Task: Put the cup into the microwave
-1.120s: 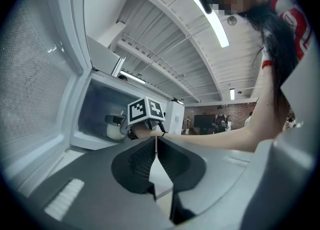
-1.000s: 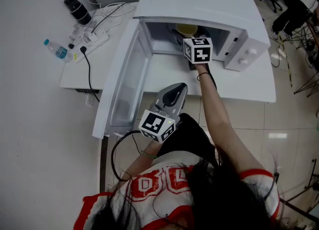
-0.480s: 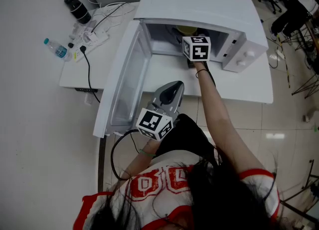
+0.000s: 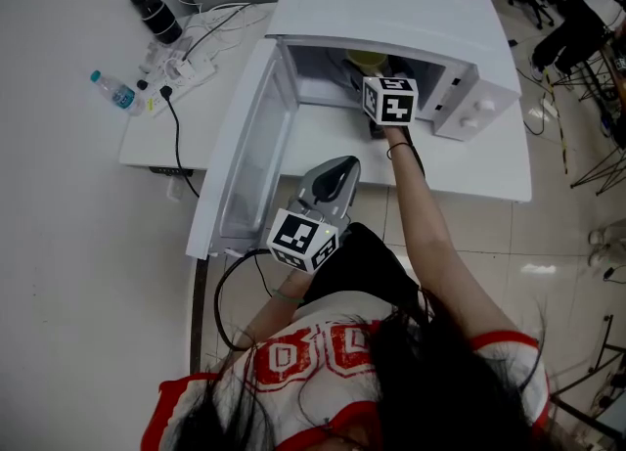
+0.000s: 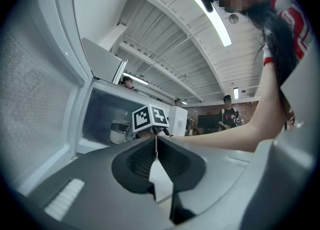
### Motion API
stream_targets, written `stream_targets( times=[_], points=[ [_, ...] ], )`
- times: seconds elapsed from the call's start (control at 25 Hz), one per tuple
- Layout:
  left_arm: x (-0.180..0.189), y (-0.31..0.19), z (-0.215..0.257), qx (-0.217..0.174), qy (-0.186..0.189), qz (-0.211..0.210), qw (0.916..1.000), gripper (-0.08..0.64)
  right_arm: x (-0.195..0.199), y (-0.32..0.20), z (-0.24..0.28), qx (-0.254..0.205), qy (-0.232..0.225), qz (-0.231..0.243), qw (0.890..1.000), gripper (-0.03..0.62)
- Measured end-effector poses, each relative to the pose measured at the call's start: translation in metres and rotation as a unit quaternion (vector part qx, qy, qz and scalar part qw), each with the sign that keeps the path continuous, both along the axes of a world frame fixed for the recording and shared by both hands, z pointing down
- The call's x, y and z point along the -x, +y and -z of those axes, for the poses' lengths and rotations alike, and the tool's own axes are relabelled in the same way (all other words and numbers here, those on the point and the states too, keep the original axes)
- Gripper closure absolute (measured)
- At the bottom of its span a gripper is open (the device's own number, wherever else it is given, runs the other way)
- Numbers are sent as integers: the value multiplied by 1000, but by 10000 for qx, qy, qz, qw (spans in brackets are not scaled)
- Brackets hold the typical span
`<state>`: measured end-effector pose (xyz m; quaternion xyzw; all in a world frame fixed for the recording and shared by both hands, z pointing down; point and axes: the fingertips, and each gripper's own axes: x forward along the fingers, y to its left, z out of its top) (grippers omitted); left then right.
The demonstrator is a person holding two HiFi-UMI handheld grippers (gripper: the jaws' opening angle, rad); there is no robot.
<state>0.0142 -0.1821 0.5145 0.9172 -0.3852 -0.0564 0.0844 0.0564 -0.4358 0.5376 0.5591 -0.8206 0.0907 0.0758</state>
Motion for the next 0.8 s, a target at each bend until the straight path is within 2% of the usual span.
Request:
stream_targets(
  times=[0.4,0.48,0.56,0.8],
  points=[
    [-7,16,42,-21,0,-61,10000,558,-6,58,-9,396,-22,21,9992,146],
    [-7,19,53,-25,10,-62,10000,558,-8,71,-9,458,-5,-3,9990,162],
    [-5,23,61,-12,-8,-52,10000,558,-12,85,-2,477,-90,-63,9988,197],
    [9,34,94,53,-11,40,10000,558,-13,139,34,372,-193,-184,9990,380]
  ],
)
